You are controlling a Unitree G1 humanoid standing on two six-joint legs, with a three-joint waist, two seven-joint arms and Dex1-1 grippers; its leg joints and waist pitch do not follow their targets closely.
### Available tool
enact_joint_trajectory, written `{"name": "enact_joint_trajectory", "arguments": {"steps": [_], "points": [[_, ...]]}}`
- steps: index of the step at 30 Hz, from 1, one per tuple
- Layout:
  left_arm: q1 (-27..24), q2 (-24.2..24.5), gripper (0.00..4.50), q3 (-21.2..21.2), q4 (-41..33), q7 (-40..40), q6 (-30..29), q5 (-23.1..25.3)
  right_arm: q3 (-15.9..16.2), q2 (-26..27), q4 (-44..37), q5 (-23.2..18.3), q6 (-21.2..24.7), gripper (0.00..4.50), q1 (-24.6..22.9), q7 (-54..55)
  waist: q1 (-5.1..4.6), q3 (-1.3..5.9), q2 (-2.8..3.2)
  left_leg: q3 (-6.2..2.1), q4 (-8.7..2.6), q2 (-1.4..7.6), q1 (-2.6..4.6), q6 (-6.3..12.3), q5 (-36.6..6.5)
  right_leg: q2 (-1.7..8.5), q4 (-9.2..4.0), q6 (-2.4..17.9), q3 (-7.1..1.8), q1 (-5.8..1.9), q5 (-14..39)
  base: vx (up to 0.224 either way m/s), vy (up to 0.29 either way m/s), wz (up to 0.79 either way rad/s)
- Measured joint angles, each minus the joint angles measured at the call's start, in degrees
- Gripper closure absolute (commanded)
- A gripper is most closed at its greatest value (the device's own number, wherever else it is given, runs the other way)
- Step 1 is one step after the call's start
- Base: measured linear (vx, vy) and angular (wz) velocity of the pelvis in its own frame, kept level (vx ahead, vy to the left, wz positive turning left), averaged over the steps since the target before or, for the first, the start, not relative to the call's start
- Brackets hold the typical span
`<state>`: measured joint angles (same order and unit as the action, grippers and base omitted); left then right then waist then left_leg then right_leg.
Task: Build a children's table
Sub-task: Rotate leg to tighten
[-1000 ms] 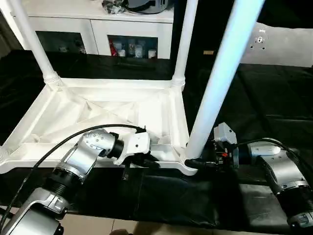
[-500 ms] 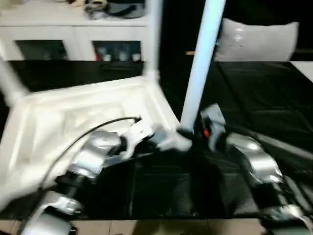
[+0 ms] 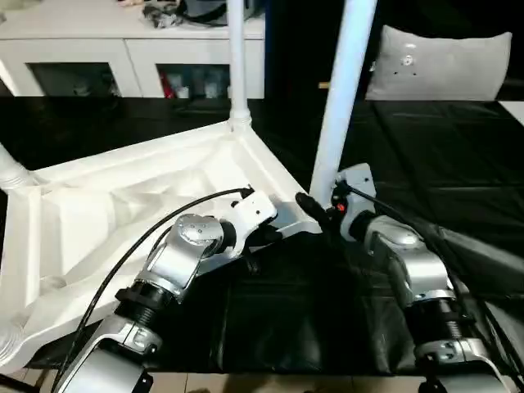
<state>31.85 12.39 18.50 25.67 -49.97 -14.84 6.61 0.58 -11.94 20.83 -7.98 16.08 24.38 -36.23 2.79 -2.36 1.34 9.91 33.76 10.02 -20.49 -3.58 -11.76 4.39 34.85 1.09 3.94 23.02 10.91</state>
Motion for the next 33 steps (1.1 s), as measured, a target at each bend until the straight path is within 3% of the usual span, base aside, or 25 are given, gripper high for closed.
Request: {"name": "enact_joint_trajectory", "arguments": {"steps": [8,18,23,33], "points": [[0.2,4.3,4.5,0.5,1.8,-6.5,6.2,-0.8,1.1,-6.5,-0.9,-1.5,-3.1,0.05,-3.3,-10.9,0.57,-0.05,-0.05,0.0,0.01,0.02,-0.03,0.0,0.0,-0.01,0.0,0.0,0.03,0.08,0.0,0.0,0.0,0.0],[0.3,9.4,4.5,2.2,5.5,-17.7,18.3,-2.6,2.5,-17.4,-5.0,-5.9,-3.2,0.05,-4.0,-29.5,1.43,-0.08,-0.1,0.0,0.04,0.05,-0.02,0.11,0.0,-0.01,-0.01,0.0,0.06,0.07,0.0,0.0,0.0,0.0],[0.2,10.2,4.5,3.8,5.2,-23.5,21.2,-4.1,4.7,-18.7,-6.2,-7.4,-2.9,0.51,-4.0,-35.7,2.8,-0.09,-0.11,0.01,0.14,0.05,0.05,0.13,0.0,0.02,-0.01,0.0,0.05,0.07,0.0,0.0,0.0,0.0],[0.0,10.9,4.5,4.9,5.0,-26.8,24.0,-4.7,7.2,-19.7,-7.5,-8.5,-0.8,1.44,-4.2,-41.3,3.58,-0.12,-0.17,0.02,0.14,0.06,0.07,0.11,0.0,0.02,0.05,0.0,0.06,0.08,0.0,0.0,0.0,0.0]]}}
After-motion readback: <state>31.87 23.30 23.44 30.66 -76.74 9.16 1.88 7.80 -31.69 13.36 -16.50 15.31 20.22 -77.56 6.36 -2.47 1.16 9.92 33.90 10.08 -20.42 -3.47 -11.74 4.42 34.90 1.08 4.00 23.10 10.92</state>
